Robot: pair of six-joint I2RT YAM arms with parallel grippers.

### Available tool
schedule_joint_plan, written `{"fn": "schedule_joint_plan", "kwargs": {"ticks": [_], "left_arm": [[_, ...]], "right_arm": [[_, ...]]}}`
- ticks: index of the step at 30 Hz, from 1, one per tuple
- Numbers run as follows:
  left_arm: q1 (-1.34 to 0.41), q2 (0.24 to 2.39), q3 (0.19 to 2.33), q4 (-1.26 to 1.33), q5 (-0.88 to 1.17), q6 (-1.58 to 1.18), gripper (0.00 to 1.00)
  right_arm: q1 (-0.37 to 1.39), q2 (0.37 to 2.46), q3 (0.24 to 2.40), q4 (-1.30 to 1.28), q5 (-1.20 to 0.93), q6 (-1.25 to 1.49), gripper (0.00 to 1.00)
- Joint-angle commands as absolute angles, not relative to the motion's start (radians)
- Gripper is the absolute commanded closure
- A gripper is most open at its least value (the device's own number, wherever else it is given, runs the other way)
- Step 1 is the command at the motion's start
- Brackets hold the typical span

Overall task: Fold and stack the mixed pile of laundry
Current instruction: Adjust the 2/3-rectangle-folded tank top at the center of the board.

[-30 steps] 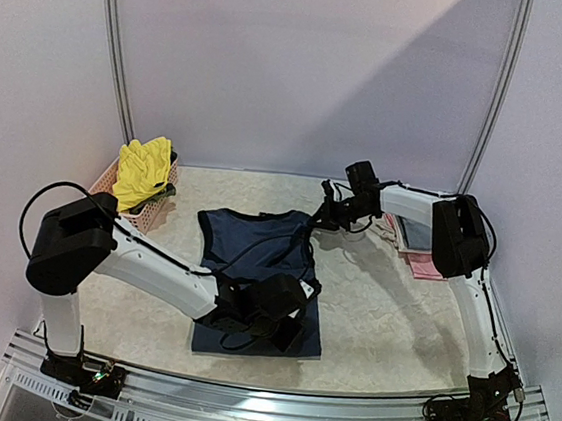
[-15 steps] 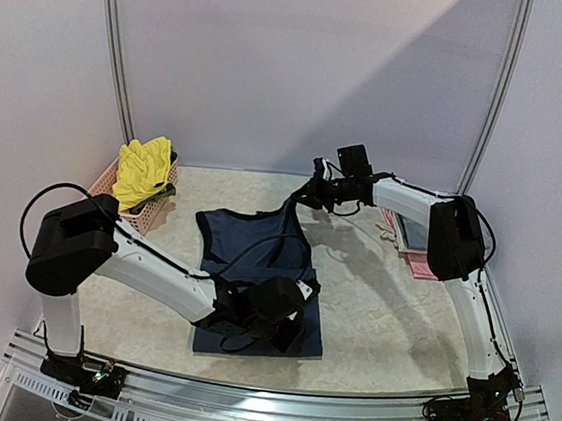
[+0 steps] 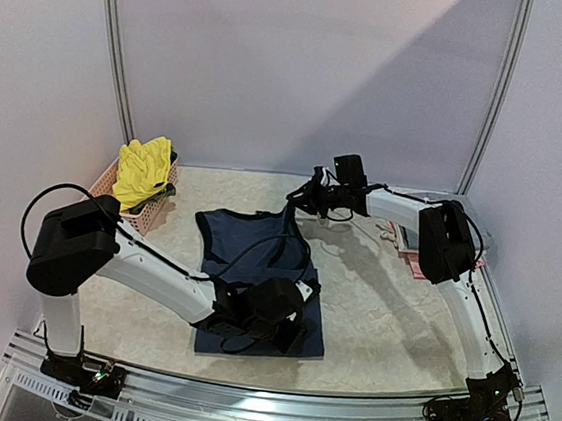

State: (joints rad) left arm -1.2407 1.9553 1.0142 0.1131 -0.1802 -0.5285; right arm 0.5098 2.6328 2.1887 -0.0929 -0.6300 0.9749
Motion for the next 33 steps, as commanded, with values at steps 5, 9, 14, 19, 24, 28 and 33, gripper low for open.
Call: {"fn": "schedule_joint_plan", "kwargs": {"ticks": [5, 9, 14, 19, 24, 28, 33], "left_arm": [[-1.262, 1.948, 0.998, 0.098, -0.106, -0.534, 0.8], [-1.259, 1.881, 0.994, 0.097, -0.078, -0.529, 0.79], [-1.248, 1.774, 0.988, 0.062, -0.026, -0.528, 0.76], [-1.217, 1.619, 0.948, 0.006, -0.008, -0.558, 0.7], [-1.168, 1.472, 0.923, -0.158, -0.095, -0.563, 0.62], [-1.099, 1.377, 0.878, -0.2, -0.166, -0.571, 0.61], [-0.992, 1.32, 0.846, -0.204, -0.206, -0.56, 0.6]], "right_arm": [[0.518, 2.649, 2.209, -0.01, -0.667, 1.002, 0.62], [0.518, 2.619, 2.192, 0.07, -0.717, 1.032, 0.6], [0.521, 2.599, 2.187, 0.114, -0.721, 1.068, 0.54], [0.528, 2.641, 2.183, 0.159, -0.699, 1.11, 0.48], [0.543, 2.667, 2.166, 0.145, -0.681, 1.092, 0.45], [0.556, 2.655, 2.144, 0.062, -0.625, 1.022, 0.43], [0.589, 2.633, 2.078, 0.092, -0.593, 1.001, 0.42]]}}
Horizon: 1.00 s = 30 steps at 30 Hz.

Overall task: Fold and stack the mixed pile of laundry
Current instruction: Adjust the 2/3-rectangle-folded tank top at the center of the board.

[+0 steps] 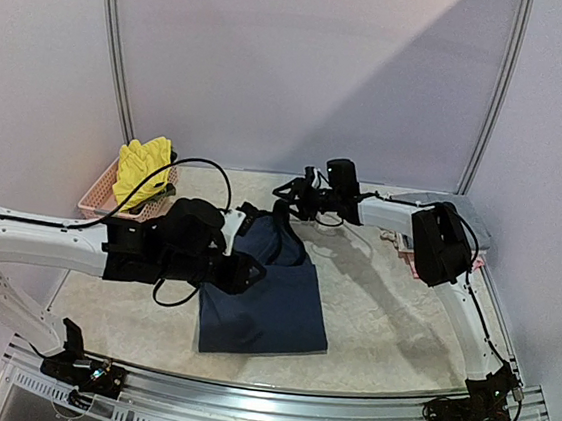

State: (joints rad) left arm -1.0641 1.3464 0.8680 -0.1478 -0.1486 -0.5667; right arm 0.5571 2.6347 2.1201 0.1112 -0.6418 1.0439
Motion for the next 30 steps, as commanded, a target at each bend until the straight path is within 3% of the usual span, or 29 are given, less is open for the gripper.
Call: {"fn": "schedule_joint_plan", "kwargs": {"ticks": [1, 10, 20, 30], "left_arm": [[-0.975, 1.32, 0.852, -0.205, -0.207, -0.551, 0.6], [-0.886, 1.347, 0.885, -0.22, -0.248, -0.505, 0.61], [-0.68, 1.403, 0.835, -0.256, -0.315, -0.524, 0.53], [-0.479, 1.563, 0.894, -0.198, -0.243, -0.504, 0.56]], "right_arm": [[0.599, 2.635, 2.077, 0.097, -0.585, 0.998, 0.42], [0.62, 2.714, 2.125, 0.106, -0.56, 0.991, 0.42], [0.624, 2.517, 2.115, 0.02, -0.659, 0.819, 0.32], [0.642, 2.21, 1.764, 0.012, -0.586, 0.659, 0.27]]}}
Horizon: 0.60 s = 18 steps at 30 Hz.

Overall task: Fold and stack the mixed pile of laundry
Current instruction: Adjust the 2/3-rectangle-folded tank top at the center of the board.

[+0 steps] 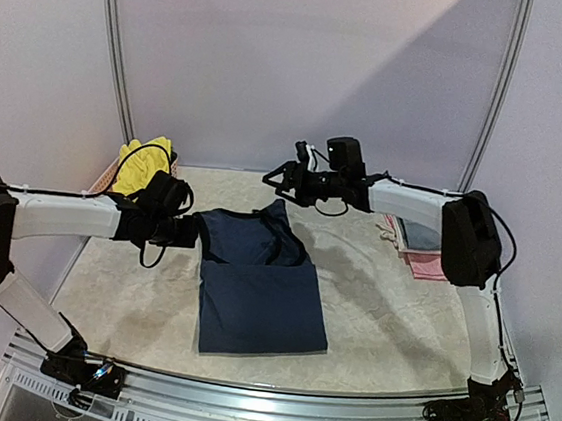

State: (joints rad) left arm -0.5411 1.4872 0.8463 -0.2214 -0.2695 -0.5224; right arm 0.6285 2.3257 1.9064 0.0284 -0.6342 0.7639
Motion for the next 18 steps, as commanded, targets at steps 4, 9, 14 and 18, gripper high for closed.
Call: {"fn": "schedule_joint_plan", "kwargs": {"ticks": [4, 9, 14, 18], "left_arm": [[-0.416, 1.668, 0.937, -0.174, -0.212, -0.493, 0.58], [-0.35, 1.791, 1.004, -0.133, -0.137, -0.484, 0.61], [-0.32, 1.871, 1.068, -0.098, -0.088, -0.488, 0.62], [-0.308, 1.941, 1.134, -0.09, -0.064, -0.492, 0.65]], "right_arm": [[0.656, 2.077, 1.561, 0.02, -0.502, 0.594, 0.26], [0.665, 1.939, 1.301, 0.11, -0.481, 0.587, 0.26], [0.68, 1.849, 1.112, 0.158, -0.458, 0.595, 0.26], [0.696, 1.801, 1.034, 0.142, -0.431, 0.581, 0.26]]}}
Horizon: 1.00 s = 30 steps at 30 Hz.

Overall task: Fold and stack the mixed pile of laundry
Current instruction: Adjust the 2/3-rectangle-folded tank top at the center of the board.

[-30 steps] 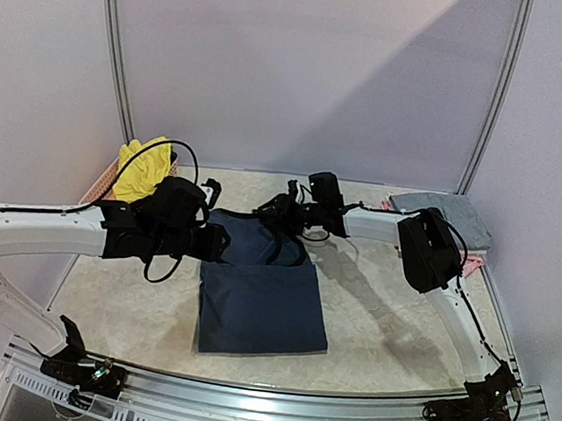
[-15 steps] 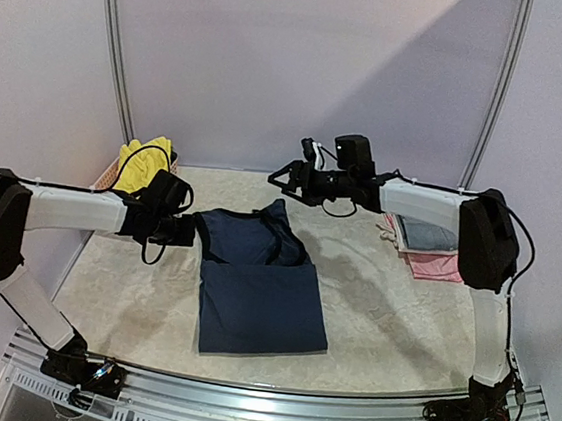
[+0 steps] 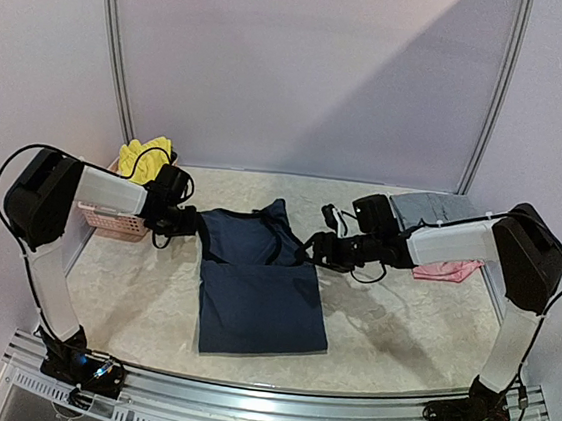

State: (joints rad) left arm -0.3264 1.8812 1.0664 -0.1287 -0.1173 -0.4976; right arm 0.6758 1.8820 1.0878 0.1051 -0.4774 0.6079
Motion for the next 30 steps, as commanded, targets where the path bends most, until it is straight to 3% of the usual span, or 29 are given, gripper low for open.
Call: {"fn": "schedule_joint_plan", "kwargs": {"ticks": [1, 11, 18, 30], "left_arm": [[-0.306, 1.959, 1.149, -0.088, -0.054, -0.494, 0.66], [-0.301, 2.072, 1.271, -0.112, -0.044, -0.508, 0.82], [-0.305, 2.079, 1.316, -0.137, -0.045, -0.515, 0.99], [-0.467, 2.194, 1.66, -0.511, -0.339, -0.468, 0.96]], "right_arm": [[0.698, 1.785, 1.016, 0.142, -0.425, 0.579, 0.26], [0.713, 1.642, 0.869, 0.119, -0.365, 0.571, 0.26], [0.72, 1.583, 0.833, 0.1, -0.337, 0.563, 0.26], [0.728, 1.585, 0.807, 0.11, -0.318, 0.564, 0.26]]}}
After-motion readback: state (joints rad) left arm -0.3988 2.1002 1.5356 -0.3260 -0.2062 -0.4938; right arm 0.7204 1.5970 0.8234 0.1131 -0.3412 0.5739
